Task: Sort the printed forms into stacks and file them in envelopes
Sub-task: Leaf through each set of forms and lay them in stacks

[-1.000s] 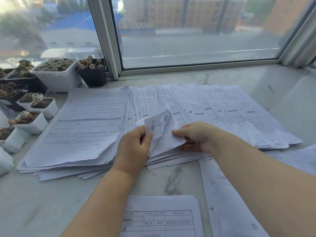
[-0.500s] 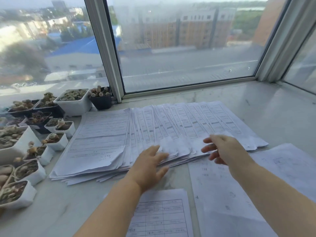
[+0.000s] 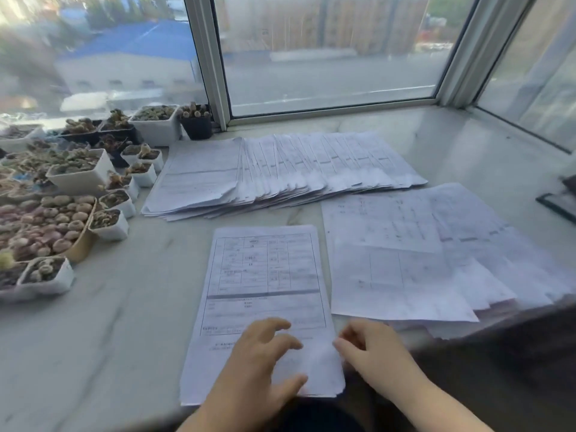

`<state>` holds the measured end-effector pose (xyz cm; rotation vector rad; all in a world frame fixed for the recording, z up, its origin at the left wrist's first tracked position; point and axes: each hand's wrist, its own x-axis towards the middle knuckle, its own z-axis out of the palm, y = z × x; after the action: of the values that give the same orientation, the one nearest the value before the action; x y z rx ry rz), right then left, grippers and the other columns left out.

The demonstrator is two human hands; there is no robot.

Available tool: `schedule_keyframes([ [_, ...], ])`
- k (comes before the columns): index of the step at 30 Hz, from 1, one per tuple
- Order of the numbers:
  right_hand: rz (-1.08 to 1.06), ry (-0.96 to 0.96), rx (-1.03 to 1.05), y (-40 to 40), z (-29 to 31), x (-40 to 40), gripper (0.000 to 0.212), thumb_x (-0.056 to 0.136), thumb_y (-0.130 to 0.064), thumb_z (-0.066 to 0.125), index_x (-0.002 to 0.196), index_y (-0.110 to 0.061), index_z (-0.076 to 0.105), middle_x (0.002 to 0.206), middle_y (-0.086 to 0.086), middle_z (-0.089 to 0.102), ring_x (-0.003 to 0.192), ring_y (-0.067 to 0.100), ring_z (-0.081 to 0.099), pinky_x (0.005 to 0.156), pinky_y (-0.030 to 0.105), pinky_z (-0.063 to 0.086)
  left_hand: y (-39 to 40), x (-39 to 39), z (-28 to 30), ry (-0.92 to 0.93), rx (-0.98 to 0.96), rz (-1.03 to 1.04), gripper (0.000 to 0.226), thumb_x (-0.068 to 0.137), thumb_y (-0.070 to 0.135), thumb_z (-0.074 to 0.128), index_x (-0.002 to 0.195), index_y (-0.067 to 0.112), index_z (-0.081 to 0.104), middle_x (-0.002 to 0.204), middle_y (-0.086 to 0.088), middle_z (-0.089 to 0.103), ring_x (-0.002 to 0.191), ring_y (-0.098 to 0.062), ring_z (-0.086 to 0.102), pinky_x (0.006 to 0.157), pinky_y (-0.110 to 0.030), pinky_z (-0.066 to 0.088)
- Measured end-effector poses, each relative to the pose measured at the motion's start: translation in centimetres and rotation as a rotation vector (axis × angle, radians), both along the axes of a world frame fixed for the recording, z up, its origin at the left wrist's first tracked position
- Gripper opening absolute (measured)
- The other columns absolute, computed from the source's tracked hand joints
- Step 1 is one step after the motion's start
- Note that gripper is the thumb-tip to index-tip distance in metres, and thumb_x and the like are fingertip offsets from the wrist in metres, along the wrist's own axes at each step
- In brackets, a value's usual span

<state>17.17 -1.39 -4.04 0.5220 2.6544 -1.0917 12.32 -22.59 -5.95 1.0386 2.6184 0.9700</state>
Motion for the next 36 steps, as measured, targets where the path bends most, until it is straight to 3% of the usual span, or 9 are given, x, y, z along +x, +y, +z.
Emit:
schedule_keyframes([
  [3,-0.11,0.015,-0.036,-0.3,-0.7,3.1,0.026,0.092,-0.031,0.062,0.067,-0.023,0.059,0.065,-0.003,0.066,0.061,0.005,0.061,0.056,0.013,0.039,0.2,2.3,-0.6,0.003,-0.041,-0.041,0.037,0.077,0.055,0.064,0.109,0.037,0.059,0.124,0.03,0.033,0.122,0.01,0.028,0.101,-0.002,0.014],
  [7,-0.289,-0.092,-0.351,-1.0,-1.2,4.8,0.025,0.094,-0.034,0.059,0.081,-0.017,0.071,0.071,0.001,0.073,0.063,0.009,0.067,0.055,0.017,0.05,0.4,2.8,-0.5,0.057,-0.056,-0.064,0.031,0.08,0.043,0.067,0.11,0.033,0.062,0.128,0.019,0.045,0.121,0.0,0.038,0.103,-0.011,0.025],
  [10,-0.355,-0.145,-0.576,-1.6,-1.3,5.3,0.026,0.095,-0.038,0.058,0.087,-0.018,0.073,0.077,0.001,0.075,0.071,0.014,0.072,0.059,0.02,0.055,0.1,2.7,-0.4,0.012,-0.043,-0.071,0.031,0.08,0.043,0.07,0.108,0.03,0.065,0.124,0.02,0.047,0.119,-0.002,0.042,0.099,-0.006,0.024],
  [14,-0.373,-0.177,-0.81,-2.2,-1.5,5.2,0.017,0.095,-0.022,0.061,0.097,-0.009,0.071,0.083,0.007,0.076,0.073,0.017,0.073,0.059,0.022,0.055,-0.1,2.9,-0.7,0.01,-0.011,-0.033,0.031,0.08,0.041,0.071,0.107,0.027,0.068,0.121,0.02,0.05,0.117,-0.004,0.047,0.097,-0.01,0.03],
  [22,-0.463,-0.143,-0.811,-3.3,-2.3,4.5,0.02,0.09,-0.019,0.067,0.073,-0.009,0.065,0.064,0.009,0.071,0.046,0.008,0.058,0.044,0.016,0.047,0.0,2.9,-1.0,0.008,0.03,-0.008,0.029,0.077,0.046,0.072,0.098,0.026,0.072,0.117,0.014,0.06,0.109,-0.006,0.054,0.097,-0.011,0.03],
  [27,-0.535,-0.146,-0.838,-3.3,-2.4,4.2,0.03,0.095,-0.031,0.06,0.089,-0.003,0.068,0.07,0.011,0.072,0.05,0.013,0.062,0.043,0.02,0.048,0.0,2.8,-1.2,-0.049,0.135,0.045,0.018,0.091,0.031,0.057,0.087,0.02,0.072,0.11,0.019,0.064,0.107,-0.001,0.056,0.106,-0.023,0.032],
  [30,-0.512,-0.171,-0.93,-2.4,-2.2,4.3,0.024,0.096,-0.023,0.058,0.095,0.0,0.064,0.071,0.012,0.071,0.053,0.016,0.065,0.046,0.022,0.052,0.4,3.1,-1.3,-0.059,0.233,0.203,0.006,0.089,0.024,0.056,0.089,0.024,0.062,0.088,0.017,0.066,0.086,-0.001,0.06,0.083,-0.019,0.044],
  [32,-0.47,-0.181,-0.937,-2.1,-2.0,4.3,0.016,0.094,-0.016,0.06,0.093,-0.001,0.064,0.071,0.011,0.071,0.054,0.014,0.065,0.046,0.02,0.053,0.7,3.3,-1.4,-0.088,0.288,0.317,0.02,0.088,0.018,0.06,0.095,0.034,0.05,0.081,0.015,0.063,0.077,-0.002,0.059,0.069,-0.016,0.043],
  [36,-0.422,-0.192,-0.888,-2.2,-1.7,3.9,0.011,0.092,-0.011,0.063,0.086,-0.002,0.066,0.07,0.009,0.07,0.053,0.012,0.066,0.046,0.018,0.053,0.8,3.3,-1.4,0.021,0.215,0.192,0.02,0.083,0.012,0.055,0.092,0.029,0.062,0.08,0.015,0.055,0.078,-0.002,0.051,0.068,-0.013,0.039],
])
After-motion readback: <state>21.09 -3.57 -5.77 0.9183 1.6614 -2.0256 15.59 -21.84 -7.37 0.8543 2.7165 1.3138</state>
